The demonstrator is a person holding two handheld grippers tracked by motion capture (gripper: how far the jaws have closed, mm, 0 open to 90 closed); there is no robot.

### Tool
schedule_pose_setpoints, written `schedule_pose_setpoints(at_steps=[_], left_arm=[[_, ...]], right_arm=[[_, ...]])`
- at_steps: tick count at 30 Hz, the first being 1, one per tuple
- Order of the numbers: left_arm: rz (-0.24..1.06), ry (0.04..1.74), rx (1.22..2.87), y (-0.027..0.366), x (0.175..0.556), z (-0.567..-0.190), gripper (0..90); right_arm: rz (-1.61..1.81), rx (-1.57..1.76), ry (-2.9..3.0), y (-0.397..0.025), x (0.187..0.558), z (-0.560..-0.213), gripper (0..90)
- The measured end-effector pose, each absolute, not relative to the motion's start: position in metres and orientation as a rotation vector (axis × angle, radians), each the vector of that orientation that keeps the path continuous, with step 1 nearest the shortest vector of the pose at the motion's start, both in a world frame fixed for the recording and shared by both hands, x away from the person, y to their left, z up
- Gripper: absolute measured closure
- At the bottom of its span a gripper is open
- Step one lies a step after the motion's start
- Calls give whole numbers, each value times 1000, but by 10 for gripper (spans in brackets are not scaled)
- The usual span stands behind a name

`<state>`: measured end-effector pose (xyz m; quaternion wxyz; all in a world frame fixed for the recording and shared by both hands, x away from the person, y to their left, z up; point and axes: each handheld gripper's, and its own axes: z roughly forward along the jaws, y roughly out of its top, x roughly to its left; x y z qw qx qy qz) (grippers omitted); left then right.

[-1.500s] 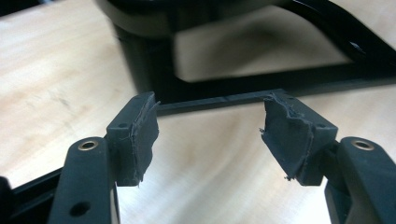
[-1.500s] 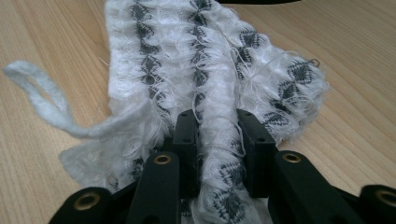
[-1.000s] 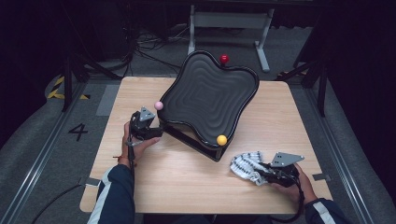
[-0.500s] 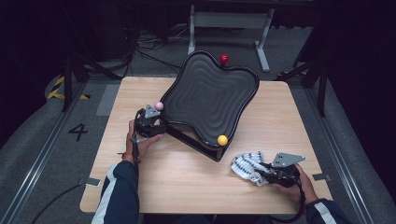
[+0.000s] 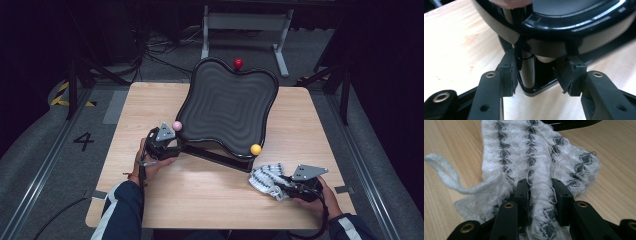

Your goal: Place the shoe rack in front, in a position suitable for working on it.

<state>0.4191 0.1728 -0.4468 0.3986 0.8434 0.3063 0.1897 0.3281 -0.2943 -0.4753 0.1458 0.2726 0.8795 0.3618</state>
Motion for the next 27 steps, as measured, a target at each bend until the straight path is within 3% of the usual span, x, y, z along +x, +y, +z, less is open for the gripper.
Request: schedule_pose_setpoints(at_steps=[6, 15, 19, 21, 26, 27], left_arm=[[430, 704, 2150, 165, 402, -446, 524], [387, 631, 2139, 145, 383, -441, 510], [377, 636, 2130, 139, 382, -442, 509], [376, 627, 2134, 139, 383, -442, 507], [357, 638, 2109, 137, 384, -444, 515], [352, 634, 2109, 137, 384, -444, 515]], right_arm=[[1045, 763, 2568, -300, 319, -474, 675], [1077, 764, 2528, -294, 316, -466, 346], [1066, 786, 2530, -287, 317, -467, 279], [998, 782, 2552, -282, 318, -475, 204], [1041, 847, 2552, -283, 320, -479, 207], [1039, 845, 2554, -283, 320, -479, 259]])
